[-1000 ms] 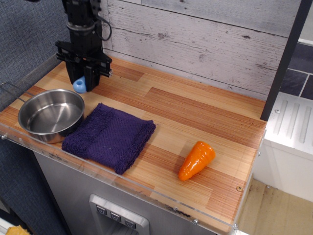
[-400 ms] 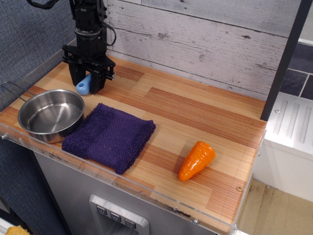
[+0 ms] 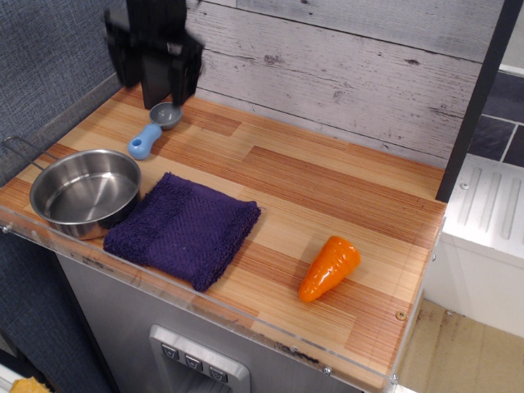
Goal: Move the spoon behind the metal pot.
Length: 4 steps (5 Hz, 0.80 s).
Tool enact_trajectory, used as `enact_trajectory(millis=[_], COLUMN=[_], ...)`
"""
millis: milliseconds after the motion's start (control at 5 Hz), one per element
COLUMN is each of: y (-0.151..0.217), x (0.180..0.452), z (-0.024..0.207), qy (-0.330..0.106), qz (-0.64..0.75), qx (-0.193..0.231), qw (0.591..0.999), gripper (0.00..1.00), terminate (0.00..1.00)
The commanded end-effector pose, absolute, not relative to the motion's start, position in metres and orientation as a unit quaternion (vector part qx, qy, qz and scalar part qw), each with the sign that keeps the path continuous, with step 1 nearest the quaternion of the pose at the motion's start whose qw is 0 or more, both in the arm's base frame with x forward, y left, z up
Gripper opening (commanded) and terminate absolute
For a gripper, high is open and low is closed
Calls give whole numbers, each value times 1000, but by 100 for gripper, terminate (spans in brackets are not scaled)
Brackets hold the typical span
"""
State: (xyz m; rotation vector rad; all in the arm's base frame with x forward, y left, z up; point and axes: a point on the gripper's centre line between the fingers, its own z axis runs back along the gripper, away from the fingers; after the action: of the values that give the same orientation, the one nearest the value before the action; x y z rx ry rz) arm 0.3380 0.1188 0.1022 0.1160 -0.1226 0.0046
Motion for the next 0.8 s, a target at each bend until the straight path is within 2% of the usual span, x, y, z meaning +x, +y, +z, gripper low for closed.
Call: enact_trajectory(millis=[0,200,600], y=[63,48,44], x=[319,310,307], z=[147,142,139], qy=[-97,-91,-94], qz=[17,10,-9], qx=[10,-8,-6], qw=[995,996,995], gripper=[100,100,100], terminate=[0,0,0])
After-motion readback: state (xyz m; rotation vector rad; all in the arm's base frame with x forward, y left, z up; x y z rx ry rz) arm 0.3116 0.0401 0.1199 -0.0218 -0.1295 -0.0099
